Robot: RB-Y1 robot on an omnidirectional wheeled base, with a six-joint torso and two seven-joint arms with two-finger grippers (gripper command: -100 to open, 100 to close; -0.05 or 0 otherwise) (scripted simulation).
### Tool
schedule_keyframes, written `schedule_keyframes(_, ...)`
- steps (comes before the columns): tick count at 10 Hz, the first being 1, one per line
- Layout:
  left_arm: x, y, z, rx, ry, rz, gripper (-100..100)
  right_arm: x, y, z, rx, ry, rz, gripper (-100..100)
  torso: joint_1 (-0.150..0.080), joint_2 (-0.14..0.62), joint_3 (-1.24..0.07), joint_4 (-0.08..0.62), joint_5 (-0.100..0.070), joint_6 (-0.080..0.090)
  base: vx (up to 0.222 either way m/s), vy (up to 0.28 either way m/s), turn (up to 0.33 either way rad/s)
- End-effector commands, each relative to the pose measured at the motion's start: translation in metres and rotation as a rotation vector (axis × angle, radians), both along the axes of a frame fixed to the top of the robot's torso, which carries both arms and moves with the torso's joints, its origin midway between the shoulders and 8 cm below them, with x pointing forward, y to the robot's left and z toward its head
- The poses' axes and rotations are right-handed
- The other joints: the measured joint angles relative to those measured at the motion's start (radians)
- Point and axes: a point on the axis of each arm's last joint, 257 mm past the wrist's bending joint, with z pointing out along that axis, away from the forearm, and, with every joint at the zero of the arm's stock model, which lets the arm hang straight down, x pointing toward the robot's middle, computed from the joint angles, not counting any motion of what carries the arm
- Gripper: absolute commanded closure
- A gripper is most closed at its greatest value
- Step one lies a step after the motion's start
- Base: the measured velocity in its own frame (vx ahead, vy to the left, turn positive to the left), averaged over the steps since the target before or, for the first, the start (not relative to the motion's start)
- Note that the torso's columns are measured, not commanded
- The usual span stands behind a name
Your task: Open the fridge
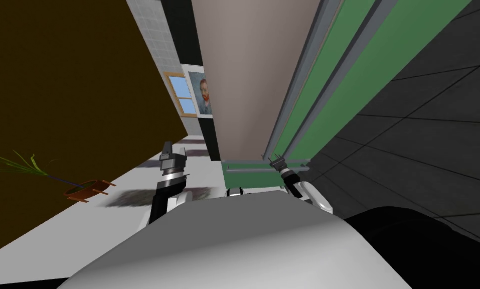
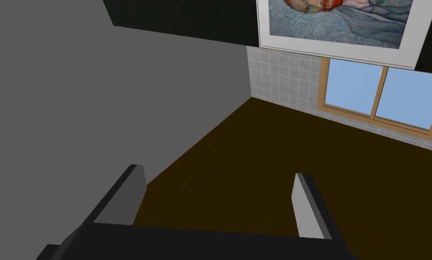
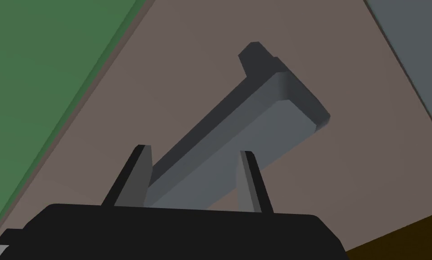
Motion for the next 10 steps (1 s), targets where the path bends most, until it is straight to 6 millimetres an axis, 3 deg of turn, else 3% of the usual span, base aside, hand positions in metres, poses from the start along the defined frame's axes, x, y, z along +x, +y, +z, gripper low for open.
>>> schedule_keyframes(1,0.0,0.0,0.0,0.0,0.0,0.0,0,-0.004,-0.018,-0.024,-0.1,0.055,-0.035,-100,0.002,0.002,0.001,0.001,0.001,0.0,0.014,0.09,-0.03)
schedule_keyframes(5,0.0,0.0,0.0,0.0,0.0,0.0,0,-0.006,-0.039,-0.037,-0.214,0.088,-0.062,-100,-0.001,0.008,0.005,0.006,0.001,0.0,0.01,0.081,-0.001)
schedule_keyframes(8,0.0,0.0,0.0,0.0,0.0,0.0,0,-0.007,-0.04,-0.029,-0.207,0.078,-0.06,-100,0.01,0.038,0.02,0.02,0.013,0.012,0.062,0.032,0.003)
schedule_keyframes(9,0.0,0.0,0.0,0.0,0.0,0.0,0,-0.008,-0.04,-0.029,-0.206,0.079,-0.06,100,0.009,0.04,0.022,0.021,0.013,0.009,0.002,-0.001,-0.036)
schedule_keyframes(10,0.0,0.0,0.0,0.0,0.0,0.0,0,-0.012,-0.058,-0.027,-0.206,0.083,-0.114,100,0.009,0.04,0.022,0.02,0.011,0.008,-0.061,0.146,-0.14)
